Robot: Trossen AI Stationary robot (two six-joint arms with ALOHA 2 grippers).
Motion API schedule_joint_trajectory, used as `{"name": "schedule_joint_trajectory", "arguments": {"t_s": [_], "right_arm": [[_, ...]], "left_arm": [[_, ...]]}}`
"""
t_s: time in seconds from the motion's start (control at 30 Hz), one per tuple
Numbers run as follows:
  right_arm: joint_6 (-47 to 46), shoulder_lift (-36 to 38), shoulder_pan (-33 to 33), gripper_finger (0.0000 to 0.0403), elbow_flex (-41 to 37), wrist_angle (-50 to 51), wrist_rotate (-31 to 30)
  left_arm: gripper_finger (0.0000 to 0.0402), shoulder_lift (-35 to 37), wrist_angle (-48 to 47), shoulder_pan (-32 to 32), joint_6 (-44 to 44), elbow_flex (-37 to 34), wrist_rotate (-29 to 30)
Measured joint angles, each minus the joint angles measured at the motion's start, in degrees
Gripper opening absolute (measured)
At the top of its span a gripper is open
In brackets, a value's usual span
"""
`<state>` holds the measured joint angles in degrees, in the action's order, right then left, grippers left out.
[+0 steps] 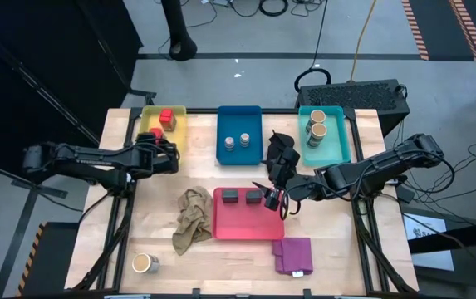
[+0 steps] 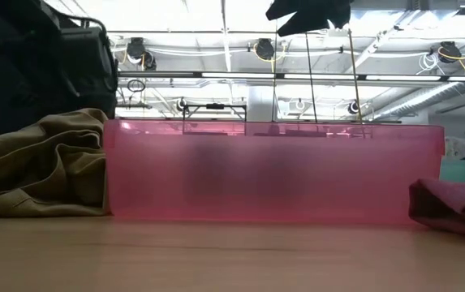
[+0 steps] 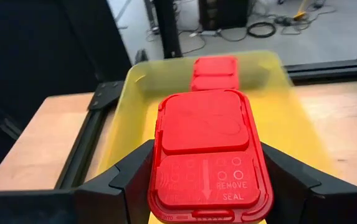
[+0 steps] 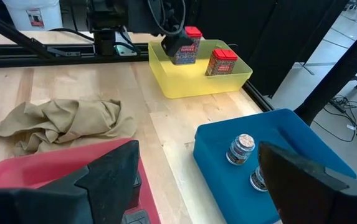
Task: Sort spices by type
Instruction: Put the red seasoning can into the yellow bin
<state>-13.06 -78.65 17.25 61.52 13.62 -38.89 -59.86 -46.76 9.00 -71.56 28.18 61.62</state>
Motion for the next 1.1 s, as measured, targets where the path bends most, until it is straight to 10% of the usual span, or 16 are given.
{"name": "schedule_joint_trajectory", "arguments": {"t_s": [1.1], "right_arm": [[0.42, -0.03, -0.79, 0.0308, -0.02, 0.47, -0.02]], "left_arm": [[0.026, -0.04, 16.0, 7.11, 13.68, -5.49, -7.64]]}}
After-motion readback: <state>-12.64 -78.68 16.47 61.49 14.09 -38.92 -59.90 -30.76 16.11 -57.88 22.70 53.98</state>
